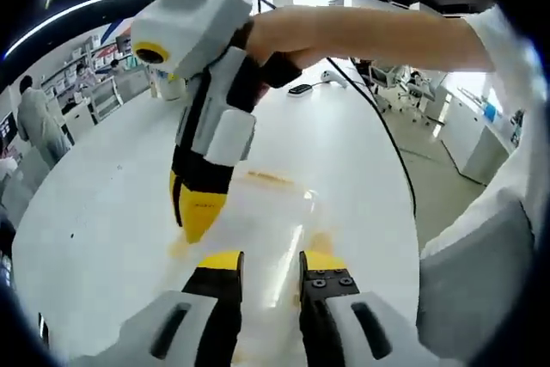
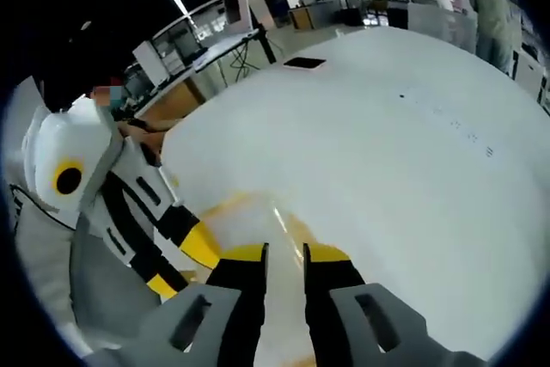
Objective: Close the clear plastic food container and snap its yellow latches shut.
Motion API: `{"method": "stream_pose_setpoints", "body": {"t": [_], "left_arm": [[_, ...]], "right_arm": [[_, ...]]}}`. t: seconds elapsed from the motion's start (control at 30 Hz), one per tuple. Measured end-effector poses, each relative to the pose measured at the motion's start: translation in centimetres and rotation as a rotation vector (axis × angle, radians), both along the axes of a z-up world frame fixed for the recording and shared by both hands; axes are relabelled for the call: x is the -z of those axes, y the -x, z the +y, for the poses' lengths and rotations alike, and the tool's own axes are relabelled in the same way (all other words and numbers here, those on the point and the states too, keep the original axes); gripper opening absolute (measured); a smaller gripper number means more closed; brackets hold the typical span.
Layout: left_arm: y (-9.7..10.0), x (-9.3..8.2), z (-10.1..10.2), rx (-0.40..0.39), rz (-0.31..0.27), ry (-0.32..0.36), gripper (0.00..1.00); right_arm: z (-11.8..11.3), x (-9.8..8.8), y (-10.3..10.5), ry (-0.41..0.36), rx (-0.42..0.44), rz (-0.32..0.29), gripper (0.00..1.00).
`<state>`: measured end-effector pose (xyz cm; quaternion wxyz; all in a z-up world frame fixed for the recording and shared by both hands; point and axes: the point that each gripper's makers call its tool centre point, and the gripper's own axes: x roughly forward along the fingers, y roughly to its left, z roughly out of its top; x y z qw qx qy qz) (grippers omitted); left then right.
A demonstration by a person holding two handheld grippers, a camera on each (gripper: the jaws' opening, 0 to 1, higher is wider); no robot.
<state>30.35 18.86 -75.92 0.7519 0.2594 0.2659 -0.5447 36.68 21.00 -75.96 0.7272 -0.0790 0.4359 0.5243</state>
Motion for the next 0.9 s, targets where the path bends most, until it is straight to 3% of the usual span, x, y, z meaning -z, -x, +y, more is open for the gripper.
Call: {"method": "stream_pose_setpoints", "body": {"t": [0.13,0.23,0.3,0.37,0.43,0.47,0.57,0.67,0.7,0.73,0.83,0.9], "left_arm": [[0.0,-0.3,-0.1,0.01,-0.033,0.024,0.21],[0.1,-0.6,-0.3,0.012,-0.033,0.056,0.31],[0.4,-0.1,-0.2,0.02,-0.034,0.04,0.37],[0.5,0.6,0.2,0.049,-0.078,-0.014,0.37],[0.9,1.2,0.3,0.067,-0.085,-0.033,0.37],[0.7,0.7,-0.3,0.093,-0.134,-0.005,0.37],[1.0,1.0,-0.2,0.083,-0.124,-0.019,0.37],[0.7,0.9,-0.3,0.074,-0.131,-0.015,0.35],[0.8,0.9,-0.4,0.085,-0.138,-0.014,0.35],[0.9,0.9,-0.4,0.097,-0.146,-0.024,0.35],[0.8,1.2,-0.3,0.159,-0.233,-0.083,0.36],[1.0,1.4,-0.3,0.163,-0.254,-0.095,0.36]], "right_arm": [[0.5,0.3,0.4,0.001,-0.038,0.041,0.18],[0.5,0.4,0.5,0.01,-0.061,0.061,0.21],[0.1,0.8,0.6,0.056,-0.09,0.079,0.23],[-0.5,1.3,0.6,0.113,-0.139,0.064,0.23],[-0.5,1.4,0.6,0.136,-0.166,0.062,0.22],[-0.4,1.3,0.7,0.135,-0.172,0.07,0.24],[-0.4,1.1,1.3,0.152,-0.205,0.113,0.29],[-1.7,1.8,0.9,0.278,-0.287,0.072,0.26],[-1.2,1.5,0.9,0.252,-0.268,0.108,0.27],[-1.8,1.6,1.0,0.285,-0.3,0.116,0.3],[-1.6,1.8,0.7,0.305,-0.306,0.134,0.34],[-1.6,1.8,0.6,0.324,-0.317,0.138,0.34]]}}
